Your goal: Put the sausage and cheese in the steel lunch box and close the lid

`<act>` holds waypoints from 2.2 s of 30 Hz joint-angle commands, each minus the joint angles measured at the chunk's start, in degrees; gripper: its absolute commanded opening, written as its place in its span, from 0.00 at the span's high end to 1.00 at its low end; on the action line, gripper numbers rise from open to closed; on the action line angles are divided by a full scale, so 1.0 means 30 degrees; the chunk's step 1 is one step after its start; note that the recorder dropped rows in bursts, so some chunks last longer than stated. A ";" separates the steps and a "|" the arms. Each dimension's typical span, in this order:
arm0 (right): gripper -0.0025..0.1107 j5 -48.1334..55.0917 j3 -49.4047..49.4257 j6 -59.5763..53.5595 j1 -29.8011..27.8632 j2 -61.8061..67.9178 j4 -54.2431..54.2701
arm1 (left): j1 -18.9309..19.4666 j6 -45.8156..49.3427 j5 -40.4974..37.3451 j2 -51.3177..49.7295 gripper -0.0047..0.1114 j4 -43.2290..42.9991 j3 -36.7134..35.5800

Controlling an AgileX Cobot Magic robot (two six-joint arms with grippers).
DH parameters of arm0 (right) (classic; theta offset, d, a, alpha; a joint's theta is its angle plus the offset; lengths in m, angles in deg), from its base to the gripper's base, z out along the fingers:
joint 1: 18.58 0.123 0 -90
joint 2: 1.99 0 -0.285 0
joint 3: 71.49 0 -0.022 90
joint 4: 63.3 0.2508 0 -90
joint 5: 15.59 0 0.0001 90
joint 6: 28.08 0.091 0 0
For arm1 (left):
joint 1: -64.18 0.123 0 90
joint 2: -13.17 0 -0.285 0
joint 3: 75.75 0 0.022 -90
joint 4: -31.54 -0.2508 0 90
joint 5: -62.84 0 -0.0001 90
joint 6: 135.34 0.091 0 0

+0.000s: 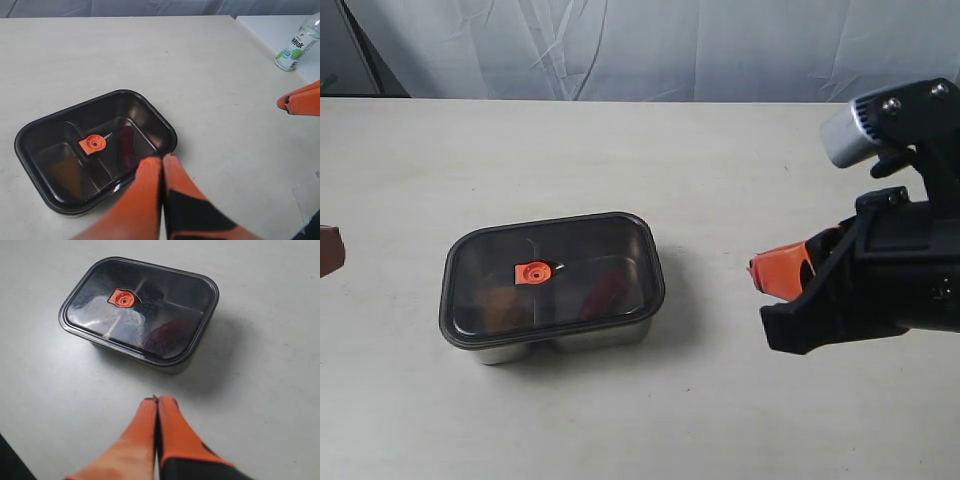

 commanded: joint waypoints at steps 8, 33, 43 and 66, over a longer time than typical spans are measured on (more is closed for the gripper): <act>0.99 -0.4083 0.1080 -0.1156 -0.3228 -0.4914 -0.2377 | -0.0129 -0.0001 0.0060 0.0199 0.96 -0.0319 -0.0075; 0.99 -0.5170 1.1224 0.0013 -1.1228 -1.6700 -0.2540 | -0.0129 -0.0001 0.0060 0.0199 0.96 -0.0319 -0.0075; 0.99 -0.3461 1.1277 0.0300 -1.2603 -1.7057 -0.3944 | -0.0129 -0.0001 0.0060 0.0199 0.96 -0.0319 -0.0075; 0.99 -0.2793 1.1277 0.0352 -1.2812 -1.7057 -0.4562 | -0.0129 -0.0001 0.0095 0.0199 0.96 -0.0310 -0.0075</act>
